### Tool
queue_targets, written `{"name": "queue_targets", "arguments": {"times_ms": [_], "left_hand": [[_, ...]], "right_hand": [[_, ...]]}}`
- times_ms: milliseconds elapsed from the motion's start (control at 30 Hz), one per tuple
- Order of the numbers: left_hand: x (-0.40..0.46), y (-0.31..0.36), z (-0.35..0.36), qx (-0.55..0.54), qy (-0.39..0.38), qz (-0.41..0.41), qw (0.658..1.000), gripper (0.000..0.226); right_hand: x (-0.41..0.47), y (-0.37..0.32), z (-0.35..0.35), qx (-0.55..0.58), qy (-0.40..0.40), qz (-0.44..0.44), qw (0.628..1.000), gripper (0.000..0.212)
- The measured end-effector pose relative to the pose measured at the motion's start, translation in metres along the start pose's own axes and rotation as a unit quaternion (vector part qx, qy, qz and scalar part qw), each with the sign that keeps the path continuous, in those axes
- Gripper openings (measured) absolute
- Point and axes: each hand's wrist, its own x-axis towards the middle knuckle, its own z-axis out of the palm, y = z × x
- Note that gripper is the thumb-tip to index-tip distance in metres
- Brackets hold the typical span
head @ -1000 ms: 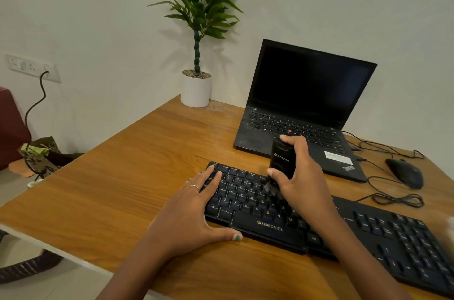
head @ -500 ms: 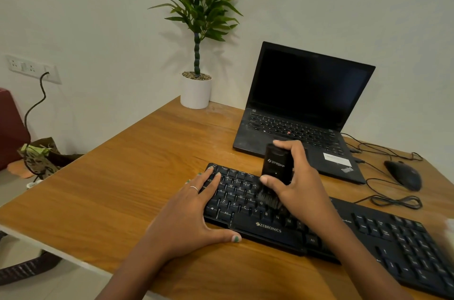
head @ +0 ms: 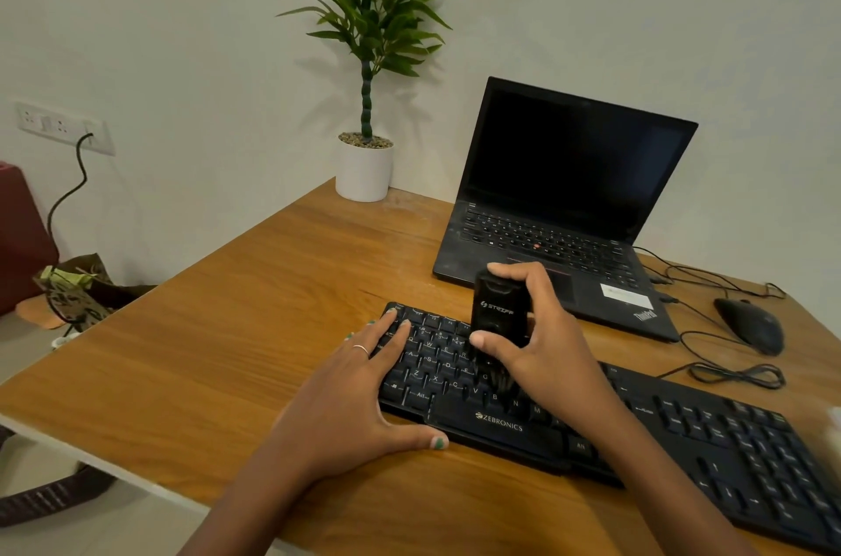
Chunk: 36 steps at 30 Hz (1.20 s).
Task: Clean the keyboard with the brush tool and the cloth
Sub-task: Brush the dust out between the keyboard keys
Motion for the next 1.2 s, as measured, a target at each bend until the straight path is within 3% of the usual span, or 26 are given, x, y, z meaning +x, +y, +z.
{"name": "queue_targets", "arguments": {"times_ms": [133,267,400,533,700,833,967,1133,1200], "left_hand": [[0.000,-0.001,0.001,-0.002,0.000,-0.002,1.000,0.125],[0.000,0.000,0.000,-0.003,0.003,0.003,1.000,0.123],[-0.001,0.000,0.000,0.003,0.007,0.004,1.000,0.123],[-0.001,0.000,0.000,0.003,0.006,0.007,1.000,0.122],[-0.001,0.001,0.000,0.004,0.011,0.008,1.000,0.123],[0.000,0.000,0.001,-0.002,0.018,0.016,1.000,0.122],[-0.001,-0.002,0.002,-0.001,0.023,0.016,1.000,0.122],[0.000,0.000,0.001,-0.009,0.018,0.016,1.000,0.122],[0.000,-0.001,0.001,-0.009,0.020,0.017,1.000,0.123]], "right_hand": [[0.001,0.005,0.000,-0.016,0.050,0.000,0.999,0.063],[-0.002,-0.004,0.002,0.007,0.009,0.003,1.000,0.062],[-0.002,-0.002,0.004,-0.053,0.048,-0.017,0.997,0.062],[-0.008,-0.010,0.007,-0.024,-0.025,-0.038,0.999,0.063],[-0.007,-0.009,0.010,-0.070,0.014,-0.059,0.996,0.063],[-0.007,-0.015,0.011,-0.005,-0.030,-0.034,0.999,0.060],[-0.005,-0.009,0.009,-0.075,0.035,-0.044,0.996,0.062],[-0.011,-0.012,0.008,0.026,-0.018,-0.019,0.999,0.060],[-0.009,-0.009,0.007,0.014,0.007,-0.009,1.000,0.060]]}}
